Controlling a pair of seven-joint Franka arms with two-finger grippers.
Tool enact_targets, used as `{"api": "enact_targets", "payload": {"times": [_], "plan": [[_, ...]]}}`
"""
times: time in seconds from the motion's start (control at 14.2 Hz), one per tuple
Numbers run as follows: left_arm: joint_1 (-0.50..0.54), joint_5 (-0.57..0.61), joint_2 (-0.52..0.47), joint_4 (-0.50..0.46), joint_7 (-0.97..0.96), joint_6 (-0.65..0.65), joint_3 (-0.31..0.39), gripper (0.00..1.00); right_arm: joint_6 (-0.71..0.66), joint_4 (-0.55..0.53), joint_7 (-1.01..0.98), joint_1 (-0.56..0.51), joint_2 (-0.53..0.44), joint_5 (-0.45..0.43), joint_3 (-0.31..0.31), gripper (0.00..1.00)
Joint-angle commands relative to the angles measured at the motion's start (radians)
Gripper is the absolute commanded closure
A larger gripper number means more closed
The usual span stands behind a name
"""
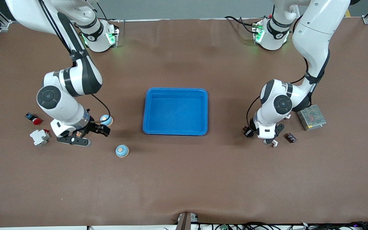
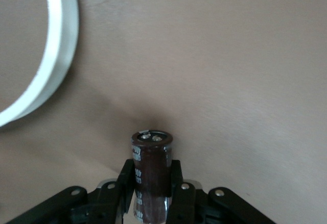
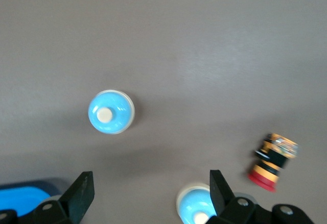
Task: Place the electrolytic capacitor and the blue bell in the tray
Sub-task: 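Carry the capacitor into the tray while the right gripper grasps the bell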
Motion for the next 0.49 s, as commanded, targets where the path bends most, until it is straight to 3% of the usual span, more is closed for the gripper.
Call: {"api": "enact_targets", "payload": {"times": [0.0,0.21,0.42], "plan": [[-0.041,0.008,-0.078,0.002,-0.035,-0.071,0.000,1.00,0.049,0.067,0.021,0.027,0.104,0.068,-0.004,0.00],[-0.115,0.008,-0.149,0.048,-0.085,-0.225,-0.002,1.00,0.133,0.112,0.031,0.053,0.205,0.078,-0.006,0.00],[-0.242,0.006,-0.140,0.124,-0.247,-0.329,-0.002,1.00,0.130,0.201,0.051,0.068,0.282,0.076,-0.004,0.00]]}}
